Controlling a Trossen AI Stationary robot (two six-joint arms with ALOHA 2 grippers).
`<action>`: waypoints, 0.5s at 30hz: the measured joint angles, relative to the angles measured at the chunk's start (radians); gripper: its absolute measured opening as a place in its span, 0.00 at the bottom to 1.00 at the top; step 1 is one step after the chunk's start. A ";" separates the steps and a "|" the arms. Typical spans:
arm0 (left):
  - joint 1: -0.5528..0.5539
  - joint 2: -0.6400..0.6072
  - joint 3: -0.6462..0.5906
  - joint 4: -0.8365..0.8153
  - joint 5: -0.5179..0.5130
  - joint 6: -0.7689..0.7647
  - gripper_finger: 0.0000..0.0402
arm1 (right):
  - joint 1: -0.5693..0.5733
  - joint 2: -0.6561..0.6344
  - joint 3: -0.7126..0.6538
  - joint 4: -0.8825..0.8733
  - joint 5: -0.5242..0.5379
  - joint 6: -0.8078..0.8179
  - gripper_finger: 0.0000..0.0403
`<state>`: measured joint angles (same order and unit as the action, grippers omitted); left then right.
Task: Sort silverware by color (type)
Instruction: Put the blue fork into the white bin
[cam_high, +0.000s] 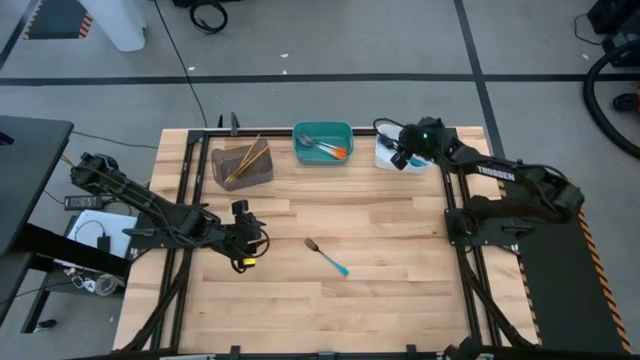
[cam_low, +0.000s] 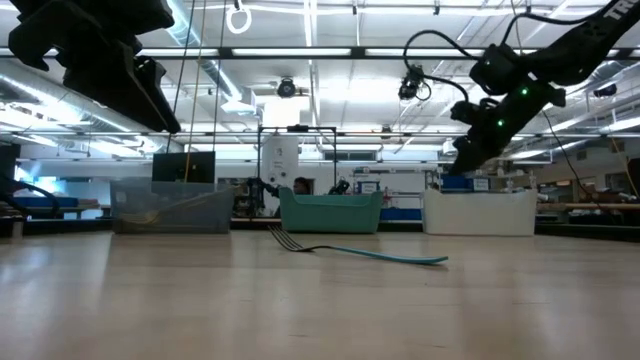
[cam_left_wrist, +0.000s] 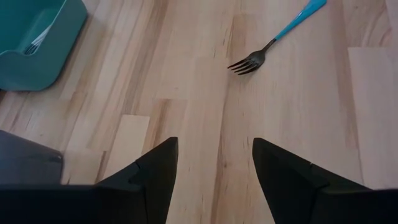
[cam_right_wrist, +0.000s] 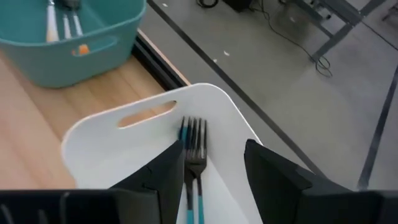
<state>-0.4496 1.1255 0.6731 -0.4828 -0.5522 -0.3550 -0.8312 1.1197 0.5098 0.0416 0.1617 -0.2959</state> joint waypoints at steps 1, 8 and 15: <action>0.000 0.000 0.000 0.001 0.000 0.000 0.54 | 0.009 -0.003 0.000 -0.002 0.003 0.001 0.43; -0.003 0.000 0.000 0.006 0.007 -0.013 0.54 | 0.070 -0.006 0.000 -0.003 0.046 0.009 0.43; -0.009 0.000 0.000 0.006 0.033 -0.022 0.54 | 0.123 -0.006 0.000 -0.003 0.083 0.019 0.43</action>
<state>-0.4587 1.1258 0.6731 -0.4767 -0.5194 -0.3774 -0.7080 1.1133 0.5102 0.0387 0.2445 -0.2769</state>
